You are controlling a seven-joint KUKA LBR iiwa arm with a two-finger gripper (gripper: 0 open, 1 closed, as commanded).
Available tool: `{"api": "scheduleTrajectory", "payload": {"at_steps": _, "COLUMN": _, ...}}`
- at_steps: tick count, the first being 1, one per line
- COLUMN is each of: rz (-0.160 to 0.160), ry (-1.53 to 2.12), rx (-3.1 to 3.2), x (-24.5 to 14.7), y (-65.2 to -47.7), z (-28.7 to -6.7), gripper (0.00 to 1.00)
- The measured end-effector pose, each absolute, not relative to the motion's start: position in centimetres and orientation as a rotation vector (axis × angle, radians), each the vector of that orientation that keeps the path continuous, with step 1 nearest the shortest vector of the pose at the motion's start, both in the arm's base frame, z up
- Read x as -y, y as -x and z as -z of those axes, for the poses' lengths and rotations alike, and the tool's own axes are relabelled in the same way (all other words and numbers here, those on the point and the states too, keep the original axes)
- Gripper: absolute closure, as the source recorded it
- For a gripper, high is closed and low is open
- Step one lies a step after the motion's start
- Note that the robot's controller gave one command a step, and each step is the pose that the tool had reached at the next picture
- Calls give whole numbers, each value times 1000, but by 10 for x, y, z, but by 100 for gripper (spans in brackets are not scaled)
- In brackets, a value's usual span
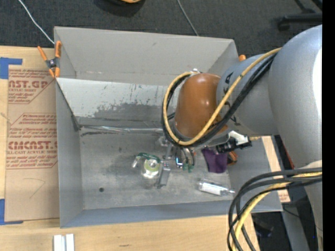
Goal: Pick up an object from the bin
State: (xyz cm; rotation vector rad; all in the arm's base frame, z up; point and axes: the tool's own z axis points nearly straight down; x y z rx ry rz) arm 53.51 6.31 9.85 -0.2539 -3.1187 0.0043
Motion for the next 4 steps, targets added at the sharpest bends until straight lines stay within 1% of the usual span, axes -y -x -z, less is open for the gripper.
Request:
{"api": "scheduleTrajectory", "payload": {"at_steps": 1, "rz": 6, "ry": -258, "rx": 3137, "x": -68, "y": -542, "z": -69, "gripper": 0}}
{"api": "scheduleTrajectory", "payload": {"at_steps": 2, "rz": -2, "ry": 321, "rx": 3113, "x": -73, "y": -520, "z": -70, "gripper": 100}}
{"api": "scheduleTrajectory", "payload": {"at_steps": 3, "rz": -2, "ry": 321, "rx": 3113, "x": -73, "y": -520, "z": -70, "gripper": 100}}
{"api": "scheduleTrajectory", "payload": {"at_steps": 4, "rz": -4, "ry": 321, "rx": 3107, "x": -73, "y": -518, "z": -75, "gripper": 100}}
